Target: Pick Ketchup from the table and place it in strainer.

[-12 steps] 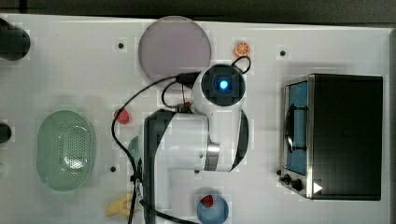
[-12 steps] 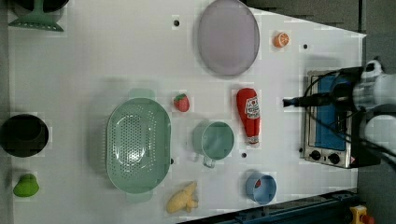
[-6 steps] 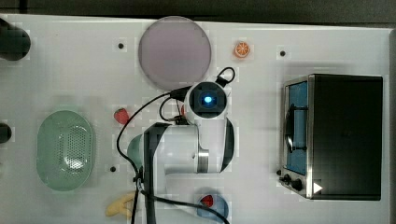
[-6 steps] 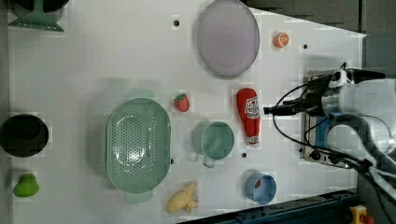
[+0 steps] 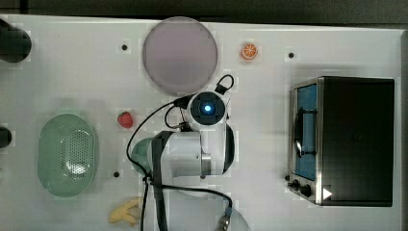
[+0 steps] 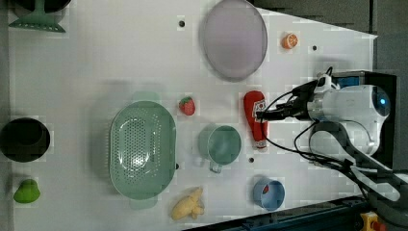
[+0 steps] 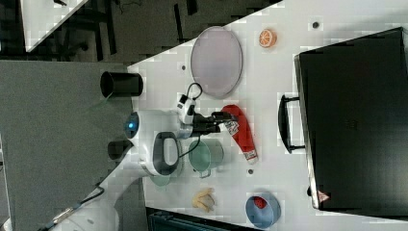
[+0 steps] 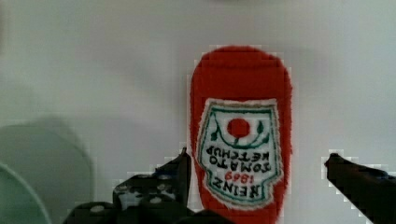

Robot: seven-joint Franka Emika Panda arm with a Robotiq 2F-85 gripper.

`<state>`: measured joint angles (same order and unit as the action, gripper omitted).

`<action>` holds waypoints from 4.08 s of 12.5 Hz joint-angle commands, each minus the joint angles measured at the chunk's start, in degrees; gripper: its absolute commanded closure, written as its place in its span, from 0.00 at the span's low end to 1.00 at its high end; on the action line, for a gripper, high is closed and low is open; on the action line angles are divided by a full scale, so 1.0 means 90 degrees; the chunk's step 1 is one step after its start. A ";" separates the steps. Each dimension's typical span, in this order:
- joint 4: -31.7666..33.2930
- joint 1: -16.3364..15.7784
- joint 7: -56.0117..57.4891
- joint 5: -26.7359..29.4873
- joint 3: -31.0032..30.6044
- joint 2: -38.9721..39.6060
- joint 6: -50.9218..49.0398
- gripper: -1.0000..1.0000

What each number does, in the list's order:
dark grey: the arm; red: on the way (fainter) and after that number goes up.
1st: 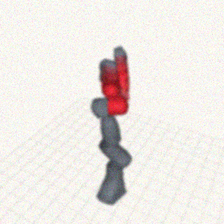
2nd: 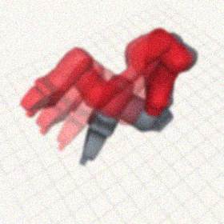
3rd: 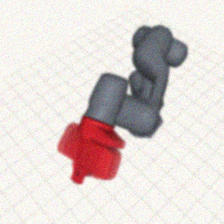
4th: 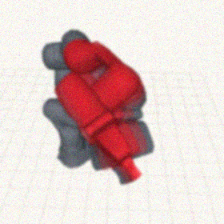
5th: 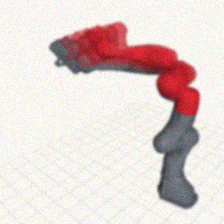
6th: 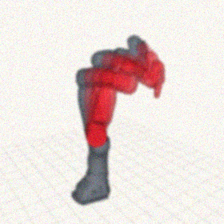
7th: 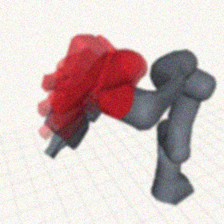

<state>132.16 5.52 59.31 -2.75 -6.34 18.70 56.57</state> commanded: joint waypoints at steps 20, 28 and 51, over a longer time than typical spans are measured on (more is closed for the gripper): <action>-0.0629 -0.0159 -0.1064 0.0096 -0.0675 -0.2658 -0.3386 0.39; -0.0987 -0.0370 -0.4612 0.0832 -0.2748 -0.2317 -0.3187 0.39; -0.1340 0.0459 -0.7903 0.0714 -0.3051 -0.2523 -0.2235 0.00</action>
<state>120.75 5.39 -8.09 3.21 -35.36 -4.62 37.99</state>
